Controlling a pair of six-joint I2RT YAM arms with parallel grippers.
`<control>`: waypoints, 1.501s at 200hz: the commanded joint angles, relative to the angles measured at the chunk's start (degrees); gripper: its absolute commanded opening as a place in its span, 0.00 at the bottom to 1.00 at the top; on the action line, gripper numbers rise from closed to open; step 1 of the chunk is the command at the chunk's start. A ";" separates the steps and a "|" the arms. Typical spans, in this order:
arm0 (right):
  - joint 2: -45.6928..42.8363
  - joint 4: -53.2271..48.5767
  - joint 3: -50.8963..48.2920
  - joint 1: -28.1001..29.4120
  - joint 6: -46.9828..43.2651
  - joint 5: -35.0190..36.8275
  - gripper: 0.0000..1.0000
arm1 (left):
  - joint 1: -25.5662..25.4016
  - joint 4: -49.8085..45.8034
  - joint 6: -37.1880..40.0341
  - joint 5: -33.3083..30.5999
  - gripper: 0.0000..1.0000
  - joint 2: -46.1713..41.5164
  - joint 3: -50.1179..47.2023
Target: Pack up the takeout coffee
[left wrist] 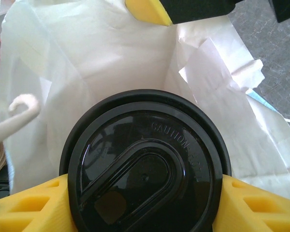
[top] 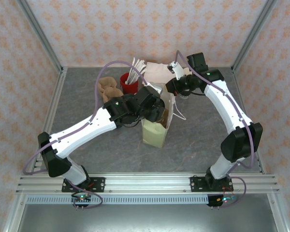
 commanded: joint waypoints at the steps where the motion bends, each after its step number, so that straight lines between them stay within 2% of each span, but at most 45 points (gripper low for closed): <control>1: -4.59 1.75 -0.30 0.98 -0.10 -3.65 0.00 | 0.19 1.76 -0.79 -3.92 0.61 -2.77 -0.07; 60: -12.10 9.92 -8.65 6.24 4.07 0.81 0.00 | -0.22 5.56 0.90 -9.18 0.61 -4.30 -2.78; 110: -15.49 12.87 -11.73 7.58 7.60 2.08 0.00 | -0.66 8.01 0.47 -9.59 0.61 -5.35 -6.23; 256: -15.56 15.73 -12.49 8.55 14.37 2.69 0.00 | -1.13 11.86 -2.06 -9.22 0.61 -1.28 -9.89; 300: -15.14 15.48 -11.47 8.52 19.10 6.20 0.00 | -1.20 10.49 -2.57 -9.96 0.62 -1.06 -7.92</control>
